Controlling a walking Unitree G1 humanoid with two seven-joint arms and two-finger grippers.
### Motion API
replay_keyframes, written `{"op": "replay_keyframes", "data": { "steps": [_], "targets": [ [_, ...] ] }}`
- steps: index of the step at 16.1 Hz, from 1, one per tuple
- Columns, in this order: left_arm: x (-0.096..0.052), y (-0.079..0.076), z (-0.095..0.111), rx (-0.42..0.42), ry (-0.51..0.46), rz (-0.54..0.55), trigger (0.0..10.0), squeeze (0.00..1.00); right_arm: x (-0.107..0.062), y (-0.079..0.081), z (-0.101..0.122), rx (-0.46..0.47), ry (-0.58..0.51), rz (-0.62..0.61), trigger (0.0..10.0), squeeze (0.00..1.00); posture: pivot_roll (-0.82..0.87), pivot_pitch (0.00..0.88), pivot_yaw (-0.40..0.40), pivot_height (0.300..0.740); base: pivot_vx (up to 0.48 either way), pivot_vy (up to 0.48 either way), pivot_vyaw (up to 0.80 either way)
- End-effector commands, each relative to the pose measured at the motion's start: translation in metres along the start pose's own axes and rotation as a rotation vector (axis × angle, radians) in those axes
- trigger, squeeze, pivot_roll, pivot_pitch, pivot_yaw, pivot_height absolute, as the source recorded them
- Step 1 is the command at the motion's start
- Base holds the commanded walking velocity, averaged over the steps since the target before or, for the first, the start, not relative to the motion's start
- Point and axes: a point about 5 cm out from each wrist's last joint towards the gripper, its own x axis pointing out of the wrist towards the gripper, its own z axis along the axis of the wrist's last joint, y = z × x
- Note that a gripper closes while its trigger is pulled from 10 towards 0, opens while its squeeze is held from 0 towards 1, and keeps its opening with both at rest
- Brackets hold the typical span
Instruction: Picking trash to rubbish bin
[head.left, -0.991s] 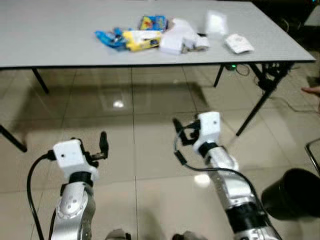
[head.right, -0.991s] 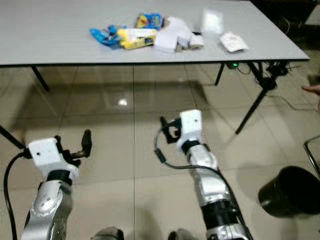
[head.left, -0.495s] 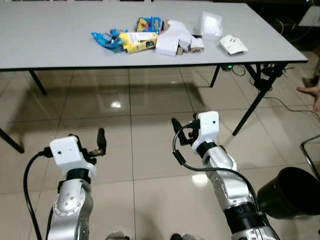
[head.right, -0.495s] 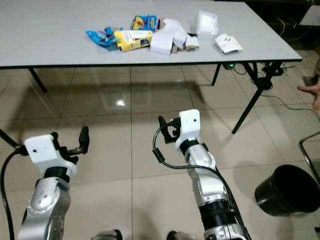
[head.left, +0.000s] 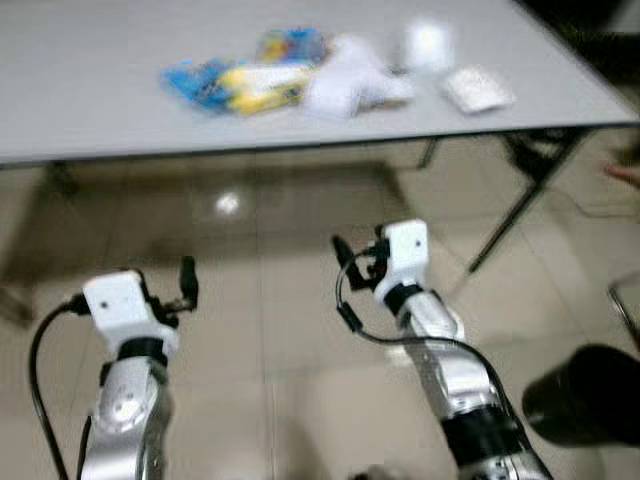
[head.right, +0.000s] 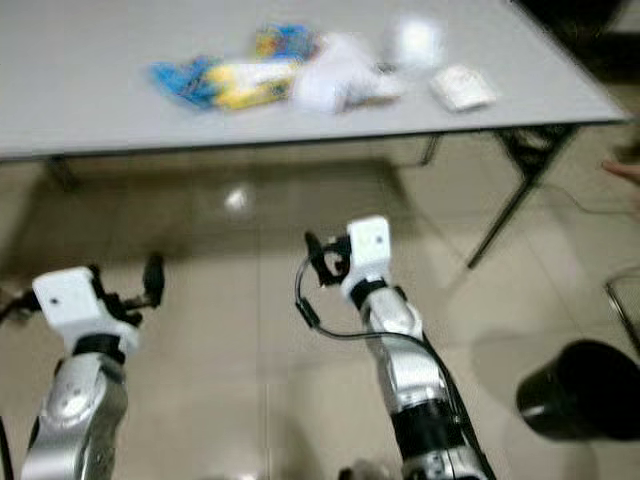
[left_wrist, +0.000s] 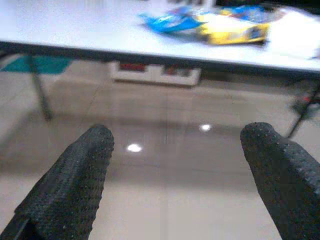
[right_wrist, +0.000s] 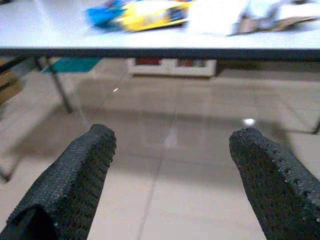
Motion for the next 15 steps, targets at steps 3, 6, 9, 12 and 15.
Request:
{"op": "replay_keyframes", "data": {
  "steps": [3,6,9,12,15],
  "targets": [
    [-0.0033,-0.0003,-0.0027,0.008,0.017,-0.012,10.0,0.0,-0.0009,-0.0032,0.0016,0.007,-0.008,-0.019,10.0,0.0,0.05,0.147,-0.027,0.74,0.458,0.0,0.0],
    [-0.0028,0.001,-0.002,0.015,0.016,-0.009,10.0,0.0,-0.0007,-0.0034,0.0011,0.007,-0.006,-0.022,10.0,0.0,0.05,0.147,-0.027,0.74,0.458,0.0,0.0],
    [-0.0028,0.0011,-0.0012,0.022,0.013,-0.007,10.0,0.0,-0.0006,-0.0033,0.0012,0.008,-0.007,-0.023,10.0,0.0,0.05,0.147,-0.025,0.74,0.458,0.0,0.0],
    [-0.0021,0.002,-0.0003,0.038,0.008,-0.004,10.0,0.0,-0.0004,-0.0025,0.0022,0.002,-0.013,-0.018,10.0,0.0,0.05,0.147,-0.025,0.74,0.458,0.0,0.0],
    [-0.0014,0.0013,0.0026,0.066,-0.009,-0.008,10.0,0.0,-0.0008,0.0022,0.0101,0.005,-0.053,0.016,10.0,0.0,0.05,0.148,-0.023,0.74,0.458,0.0,0.0]
  ]
}}
